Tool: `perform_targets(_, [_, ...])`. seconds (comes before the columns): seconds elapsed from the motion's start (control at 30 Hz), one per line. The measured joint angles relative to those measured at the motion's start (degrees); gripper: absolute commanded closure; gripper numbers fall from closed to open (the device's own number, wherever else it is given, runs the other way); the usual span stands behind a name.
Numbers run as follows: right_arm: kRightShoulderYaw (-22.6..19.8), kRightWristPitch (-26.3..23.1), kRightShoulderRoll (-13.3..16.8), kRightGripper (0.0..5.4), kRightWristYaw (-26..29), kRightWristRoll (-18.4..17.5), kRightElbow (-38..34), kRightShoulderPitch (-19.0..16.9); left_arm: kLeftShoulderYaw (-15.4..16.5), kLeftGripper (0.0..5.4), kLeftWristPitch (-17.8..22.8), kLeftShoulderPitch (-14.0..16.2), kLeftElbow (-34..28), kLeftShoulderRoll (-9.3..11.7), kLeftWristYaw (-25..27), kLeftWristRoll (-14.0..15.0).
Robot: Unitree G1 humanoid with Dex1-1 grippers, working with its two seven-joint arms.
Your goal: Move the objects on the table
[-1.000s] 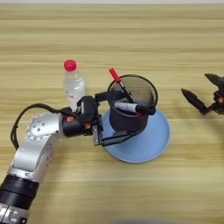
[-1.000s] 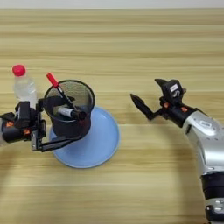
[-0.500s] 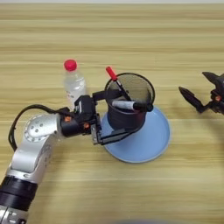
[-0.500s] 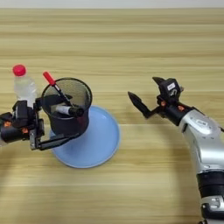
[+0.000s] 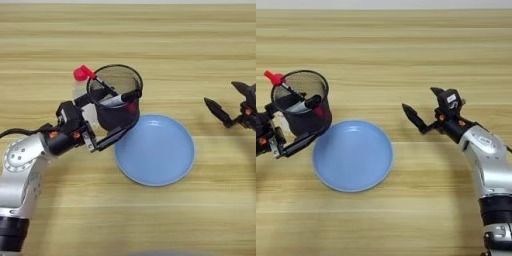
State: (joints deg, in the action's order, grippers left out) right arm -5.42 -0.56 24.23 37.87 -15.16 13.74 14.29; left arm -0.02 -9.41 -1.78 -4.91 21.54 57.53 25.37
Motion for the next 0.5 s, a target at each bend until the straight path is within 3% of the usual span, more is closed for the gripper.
perform_targets(0.1, [-0.49, 0.0, 0.0, 0.0, 0.0, -0.02, -0.02, 0.01, 0.97, 0.77, 0.01, 2.88, -1.32, 1.21, 0.19, 0.06])
perform_targets(0.5, [-1.66, -0.04, 0.05, 0.0, 0.12, -0.07, -0.59, 0.0, 0.69, 0.77, -0.15, 3.31, -2.12, 1.43, -1.21, -0.94])
